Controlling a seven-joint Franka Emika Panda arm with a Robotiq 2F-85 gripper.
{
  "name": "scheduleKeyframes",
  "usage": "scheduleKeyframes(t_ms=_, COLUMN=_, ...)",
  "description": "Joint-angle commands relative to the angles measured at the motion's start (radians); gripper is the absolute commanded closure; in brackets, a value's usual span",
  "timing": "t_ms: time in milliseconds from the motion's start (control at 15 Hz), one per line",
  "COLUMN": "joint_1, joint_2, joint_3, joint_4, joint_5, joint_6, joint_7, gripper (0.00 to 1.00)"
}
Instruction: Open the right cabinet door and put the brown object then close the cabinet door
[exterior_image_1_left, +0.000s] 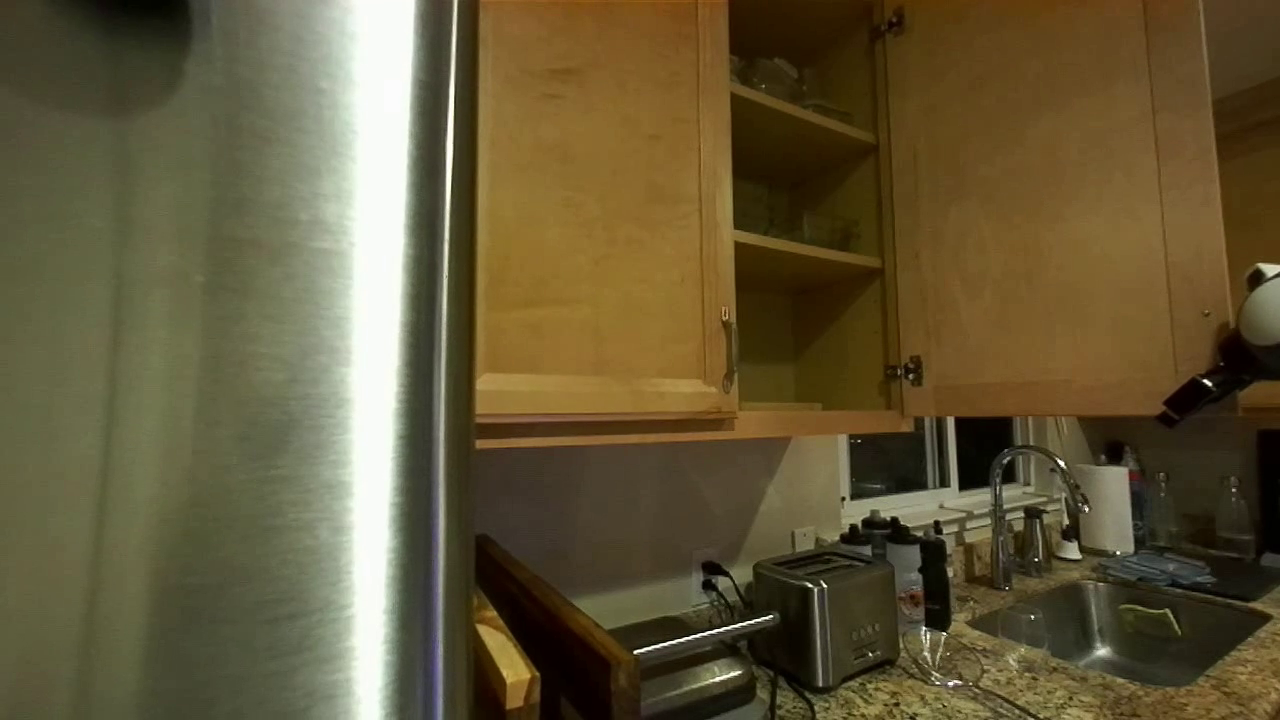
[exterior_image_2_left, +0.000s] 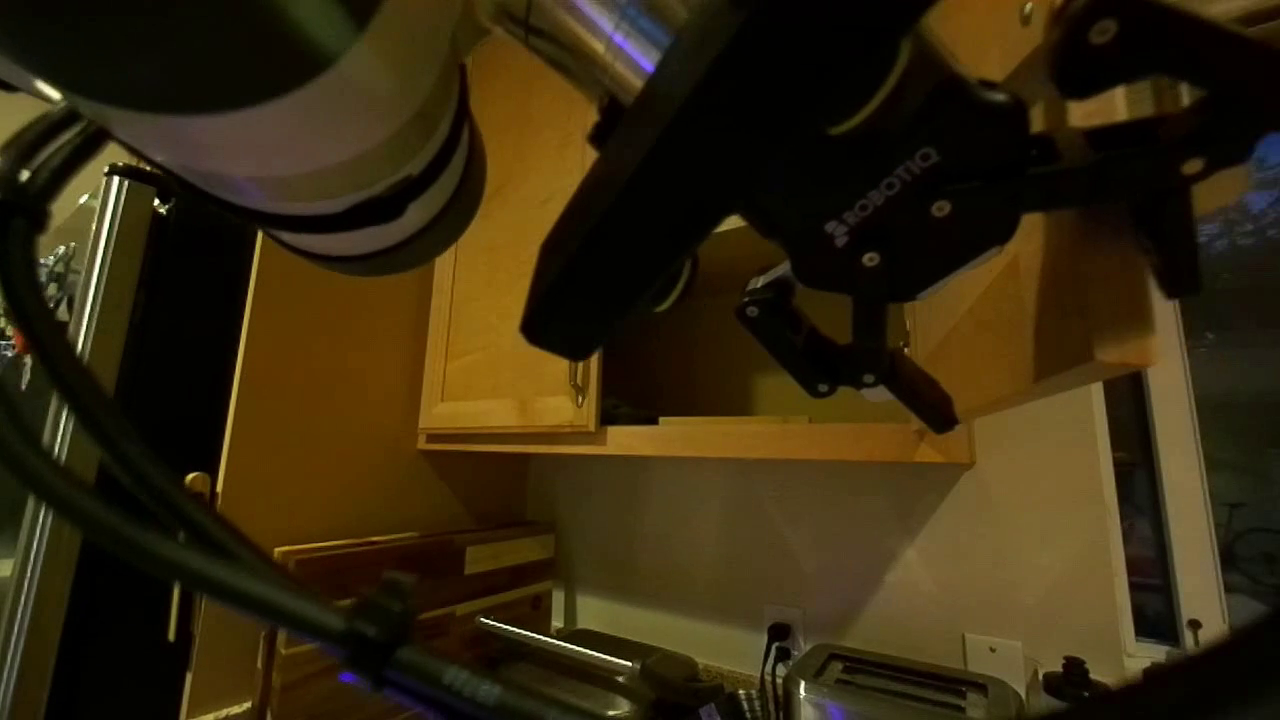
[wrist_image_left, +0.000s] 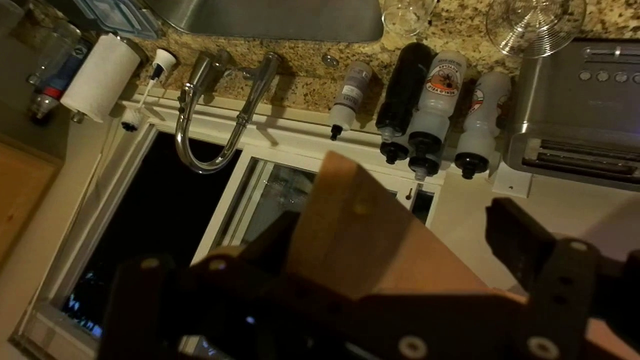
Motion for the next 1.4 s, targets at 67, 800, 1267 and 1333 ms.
scheduleKeyframes(t_ms=67, joint_1=-0.046, joint_2=-0.200, joint_3=0.166, joint_4=-0.127, joint_5=-0.015, joint_6=-0.125, joint_7=0.025, gripper=0.00)
scheduleKeyframes(t_ms=800, joint_1=0.118, joint_2=-0.461, joint_3=0.528, joint_4=-0.176, joint_5=-0.006, joint_6=-0.543, joint_7=0.165, gripper=0.00)
scheduleKeyframes(t_ms=1267, joint_1=0.447, joint_2=-0.301, joint_3=0.658, joint_4=-0.083, joint_5=-0.016, joint_6=-0.517, joint_7=0.175, gripper=0.00)
scheduleKeyframes(t_ms=1333, joint_1=0.467, joint_2=-0.274, joint_3=0.658, joint_4=-0.068, joint_5=-0.018, joint_6=-0.505, joint_7=0.178, gripper=0.00)
